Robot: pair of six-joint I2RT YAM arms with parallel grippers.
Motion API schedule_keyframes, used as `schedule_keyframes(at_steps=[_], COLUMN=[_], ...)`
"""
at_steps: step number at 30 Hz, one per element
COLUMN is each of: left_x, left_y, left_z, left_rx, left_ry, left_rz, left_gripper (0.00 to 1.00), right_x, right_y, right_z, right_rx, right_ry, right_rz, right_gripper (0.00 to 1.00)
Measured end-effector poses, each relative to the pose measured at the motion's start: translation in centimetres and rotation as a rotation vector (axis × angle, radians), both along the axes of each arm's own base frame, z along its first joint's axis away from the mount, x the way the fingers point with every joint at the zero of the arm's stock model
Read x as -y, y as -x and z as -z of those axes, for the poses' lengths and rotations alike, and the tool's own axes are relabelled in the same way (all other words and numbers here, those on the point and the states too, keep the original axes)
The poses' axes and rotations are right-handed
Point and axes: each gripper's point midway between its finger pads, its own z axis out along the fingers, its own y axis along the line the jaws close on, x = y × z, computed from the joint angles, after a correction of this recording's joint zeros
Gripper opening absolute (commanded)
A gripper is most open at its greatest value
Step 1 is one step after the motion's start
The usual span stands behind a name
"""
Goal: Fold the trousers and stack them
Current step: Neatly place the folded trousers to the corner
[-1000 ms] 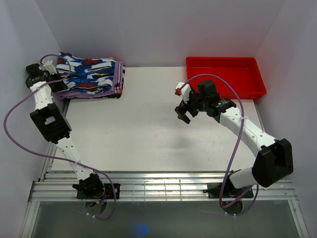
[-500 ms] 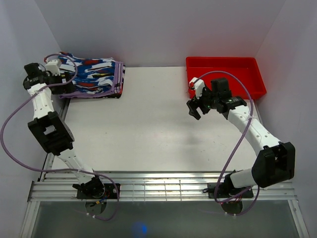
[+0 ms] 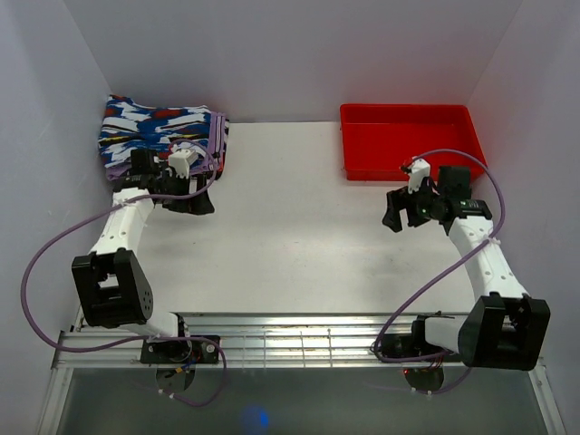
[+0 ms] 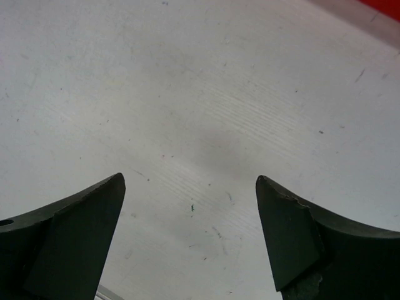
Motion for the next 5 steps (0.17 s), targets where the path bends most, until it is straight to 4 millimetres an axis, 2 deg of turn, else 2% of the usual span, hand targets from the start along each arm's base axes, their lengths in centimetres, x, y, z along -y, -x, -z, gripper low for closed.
schedule_keyframes(at_steps=[2, 5], left_x=[0.4, 0.6], left_y=[1.1, 1.9], left_z=[1.7, 2.8], left_rx=[-0.053, -0.082], left_ry=[0.018, 0.03], left_rz=[-0.009, -0.021], left_gripper=[0.98, 0.98], right_x=[-0.3, -0.6], right_y=[1.6, 3.4], right_z=[1.0, 2.2], right_rx=[-0.027, -0.065], right_ry=[-0.019, -0.04], right_rz=[0.004, 0.014], right_gripper=[0.9, 0.9])
